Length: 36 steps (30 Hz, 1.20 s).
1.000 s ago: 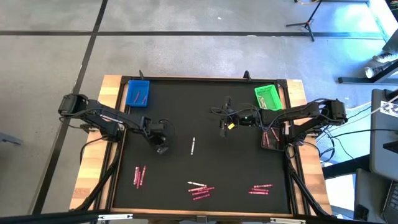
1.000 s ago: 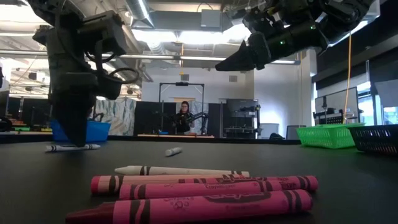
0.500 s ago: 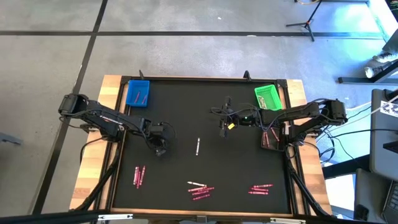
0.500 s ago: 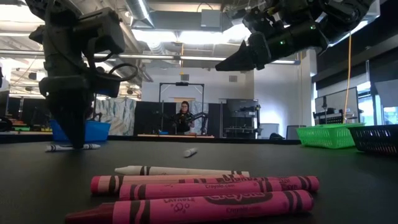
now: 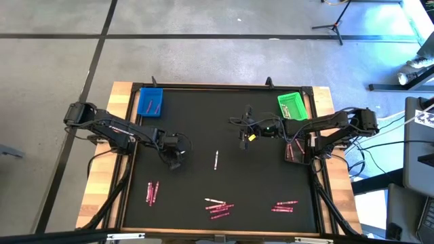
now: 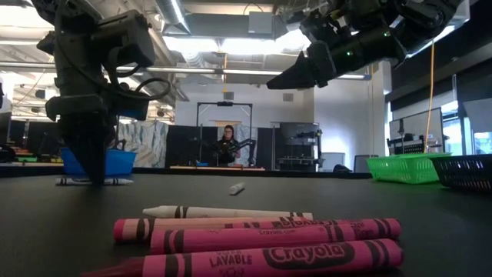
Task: Sort crayons
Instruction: Put the white crayon into the green bin
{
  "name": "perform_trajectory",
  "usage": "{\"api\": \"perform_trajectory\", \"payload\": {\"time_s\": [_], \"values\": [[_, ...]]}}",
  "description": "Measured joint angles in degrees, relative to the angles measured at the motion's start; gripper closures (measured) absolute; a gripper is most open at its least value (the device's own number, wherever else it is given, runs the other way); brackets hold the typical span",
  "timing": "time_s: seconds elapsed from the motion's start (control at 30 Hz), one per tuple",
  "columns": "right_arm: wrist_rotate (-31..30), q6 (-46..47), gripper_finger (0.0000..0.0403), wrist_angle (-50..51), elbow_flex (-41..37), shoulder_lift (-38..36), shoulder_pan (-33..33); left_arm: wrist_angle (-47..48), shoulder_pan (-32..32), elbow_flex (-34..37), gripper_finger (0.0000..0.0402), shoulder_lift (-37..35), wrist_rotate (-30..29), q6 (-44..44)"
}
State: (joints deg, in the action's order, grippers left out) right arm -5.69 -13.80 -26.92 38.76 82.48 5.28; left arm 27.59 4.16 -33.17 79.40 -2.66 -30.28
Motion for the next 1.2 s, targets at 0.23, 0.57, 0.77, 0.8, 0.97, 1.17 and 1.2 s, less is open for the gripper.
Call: {"api": "perform_trajectory", "payload": {"time_s": [0.23,0.57,0.77,0.8,0.97,1.17,1.2], "values": [[0.4,1.6,0.0262,0.1,0.0,0.0,0.0,0.0,0.0,0.0,0.0394,-0.4,0.0,0.9],[0.4,3.0,0.0157,-0.2,0.0,0.0,0.0,-2.4,2.0,-3.2,0.0394,-6.9,-5.7,11.6],[3.8,2.7,0.0139,-1.1,0.0,0.0,0.0,-16.7,4.0,-3.2,0.0394,-8.8,-11.9,23.9],[5.1,2.6,0.014,-2.1,0.0,0.3,0.0,-20.7,4.2,-3.0,0.0394,-8.7,-12.8,26.2],[12.7,2.1,0.0155,-10.1,0.1,3.3,-0.1,-40.9,3.7,-0.6,0.0394,-6.7,-13.2,37.4],[17.9,1.5,0.0177,-18.4,0.1,7.2,-0.1,-52.2,2.5,-0.2,0.0394,-3.6,-13.0,43.3],[18.5,1.5,0.0181,-19.8,0.1,7.7,-0.1,-54.1,2.2,-0.2,0.0394,-3.0,-13.0,43.9]]}}
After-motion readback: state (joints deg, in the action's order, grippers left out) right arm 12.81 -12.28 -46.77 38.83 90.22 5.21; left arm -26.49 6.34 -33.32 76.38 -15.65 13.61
